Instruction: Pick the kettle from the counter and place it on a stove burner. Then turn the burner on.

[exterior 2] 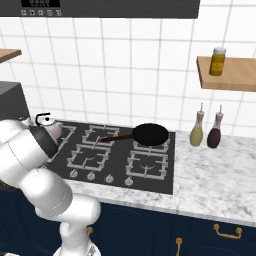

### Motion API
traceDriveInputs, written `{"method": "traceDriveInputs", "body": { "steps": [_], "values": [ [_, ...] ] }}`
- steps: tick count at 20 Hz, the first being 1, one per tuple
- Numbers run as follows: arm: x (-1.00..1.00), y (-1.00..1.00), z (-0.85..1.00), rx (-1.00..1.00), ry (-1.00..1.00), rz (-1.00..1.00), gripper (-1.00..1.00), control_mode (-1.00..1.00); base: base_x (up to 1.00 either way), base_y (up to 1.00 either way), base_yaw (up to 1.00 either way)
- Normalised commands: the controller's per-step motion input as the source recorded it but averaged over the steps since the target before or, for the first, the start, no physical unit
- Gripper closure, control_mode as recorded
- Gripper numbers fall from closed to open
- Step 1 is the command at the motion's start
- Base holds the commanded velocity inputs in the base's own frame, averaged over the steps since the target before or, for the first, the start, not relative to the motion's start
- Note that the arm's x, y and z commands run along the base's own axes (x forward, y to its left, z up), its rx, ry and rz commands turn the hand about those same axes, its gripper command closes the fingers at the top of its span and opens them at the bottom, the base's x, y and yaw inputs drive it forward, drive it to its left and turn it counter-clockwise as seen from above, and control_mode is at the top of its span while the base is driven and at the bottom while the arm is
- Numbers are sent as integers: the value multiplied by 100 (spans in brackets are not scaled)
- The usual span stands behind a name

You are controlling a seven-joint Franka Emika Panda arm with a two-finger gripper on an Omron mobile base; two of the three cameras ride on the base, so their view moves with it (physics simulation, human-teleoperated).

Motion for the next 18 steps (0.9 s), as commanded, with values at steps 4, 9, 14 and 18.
{"method": "traceDriveInputs", "body": {
  "steps": [4, 9, 14, 18],
  "values": [
    [2, -1, -1, 0, -1, 0, -100, -100, 0, 0, 0],
    [7, -15, -19, 0, -1, 4, -100, -100, 0, 0, 0],
    [-14, -6, -40, -1, 0, 7, -100, -100, 0, 0, 0],
    [0, -1, -3, 0, -2, 0, -100, -100, 0, 0, 0]
  ]
}}
